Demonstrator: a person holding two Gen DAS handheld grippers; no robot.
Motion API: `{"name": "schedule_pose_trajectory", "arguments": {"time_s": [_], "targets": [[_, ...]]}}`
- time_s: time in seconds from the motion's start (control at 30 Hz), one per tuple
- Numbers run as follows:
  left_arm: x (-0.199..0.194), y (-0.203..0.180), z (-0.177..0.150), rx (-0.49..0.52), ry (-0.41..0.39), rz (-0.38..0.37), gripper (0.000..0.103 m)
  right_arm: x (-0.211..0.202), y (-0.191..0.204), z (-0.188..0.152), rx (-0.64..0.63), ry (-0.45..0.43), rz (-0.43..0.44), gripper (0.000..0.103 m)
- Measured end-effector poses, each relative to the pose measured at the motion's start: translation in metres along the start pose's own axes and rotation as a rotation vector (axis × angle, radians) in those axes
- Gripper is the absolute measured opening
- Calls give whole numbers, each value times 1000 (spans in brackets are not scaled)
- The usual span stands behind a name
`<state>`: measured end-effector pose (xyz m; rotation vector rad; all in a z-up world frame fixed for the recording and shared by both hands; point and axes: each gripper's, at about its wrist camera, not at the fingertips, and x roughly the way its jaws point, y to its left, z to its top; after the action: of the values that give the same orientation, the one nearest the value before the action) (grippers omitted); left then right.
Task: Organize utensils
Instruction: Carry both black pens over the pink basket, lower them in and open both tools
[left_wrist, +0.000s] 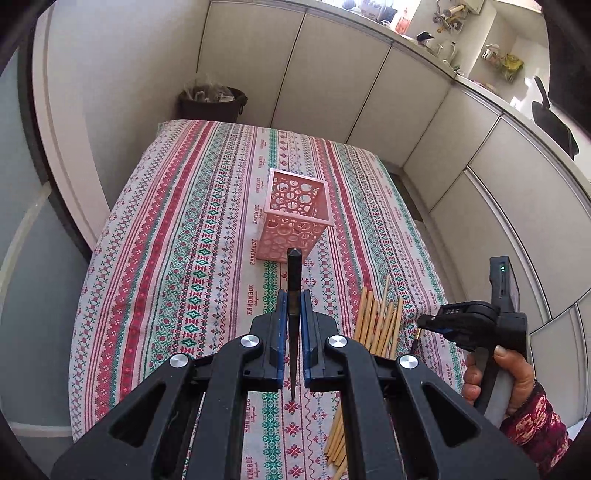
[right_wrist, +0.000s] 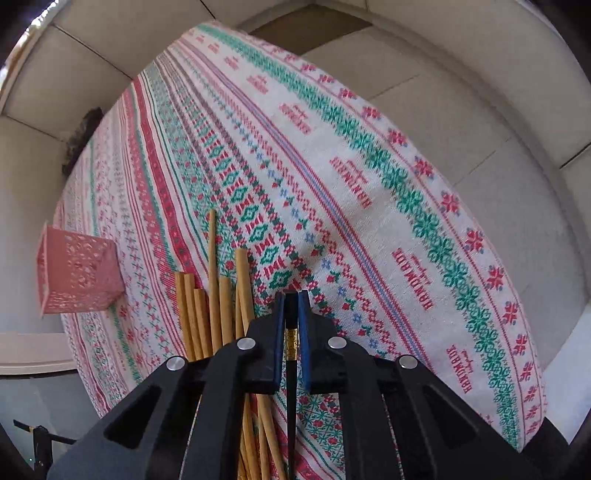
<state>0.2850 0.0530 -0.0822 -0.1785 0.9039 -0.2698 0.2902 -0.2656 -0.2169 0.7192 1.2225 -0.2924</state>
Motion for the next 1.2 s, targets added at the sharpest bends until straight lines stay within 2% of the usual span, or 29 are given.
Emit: {"name": "schedule_pose_trajectory", "arguments": {"time_s": [0.2, 0.4, 0.67, 0.8, 1.03, 1.2], "targets": [[-11, -8, 1, 11, -47, -16, 6, -49, 0, -14, -86, -116, 115, 7], [-29, -23, 2, 50, -115, -35, 6, -106, 16, -39, -220, -285, 187, 7], [-51, -42, 10, 75, -192, -40, 6, -169, 24, -56, -304, -415, 262, 7], [-69, -52, 22, 94, -248, -41, 6, -203, 29, -51, -322, -469, 290, 7], [-94, -79, 69, 186, -363, 38, 6, -253, 55, -18, -333, -555, 358, 7], [-84, -84, 105, 188, -430, 98, 6, -263, 85, 7, -350, -605, 403, 8]]}}
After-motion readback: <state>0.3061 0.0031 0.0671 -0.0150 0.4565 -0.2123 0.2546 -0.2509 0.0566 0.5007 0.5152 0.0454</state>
